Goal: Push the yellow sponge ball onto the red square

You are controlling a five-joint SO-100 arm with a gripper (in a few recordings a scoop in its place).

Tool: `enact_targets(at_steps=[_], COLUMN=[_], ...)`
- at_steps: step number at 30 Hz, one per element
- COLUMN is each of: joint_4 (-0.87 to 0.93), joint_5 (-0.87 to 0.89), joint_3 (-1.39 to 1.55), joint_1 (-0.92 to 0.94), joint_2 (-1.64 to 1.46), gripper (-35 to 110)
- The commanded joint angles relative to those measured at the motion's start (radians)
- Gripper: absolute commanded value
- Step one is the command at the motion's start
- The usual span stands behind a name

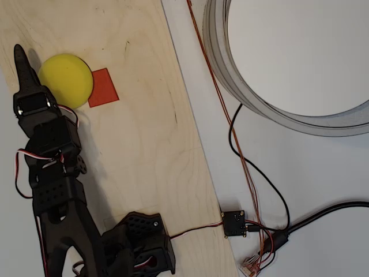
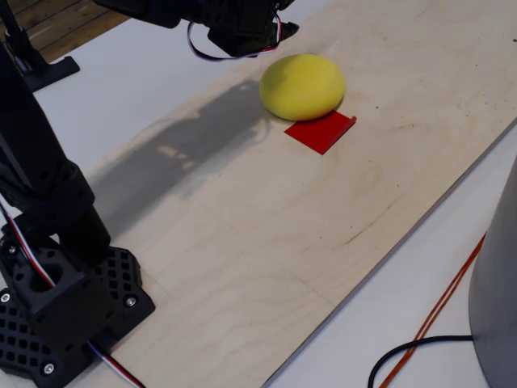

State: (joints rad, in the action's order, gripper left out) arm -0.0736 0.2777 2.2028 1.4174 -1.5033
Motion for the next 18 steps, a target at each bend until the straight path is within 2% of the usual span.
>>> enact_targets(at_steps=[1,18], joint_4=[-0.018,-0.021], joint_5=[0.015,0.087], joint_3=[-0.057,-0.169], joint_1=[0.005,0.015], joint_2=[0.023,0.216], gripper=[33,32])
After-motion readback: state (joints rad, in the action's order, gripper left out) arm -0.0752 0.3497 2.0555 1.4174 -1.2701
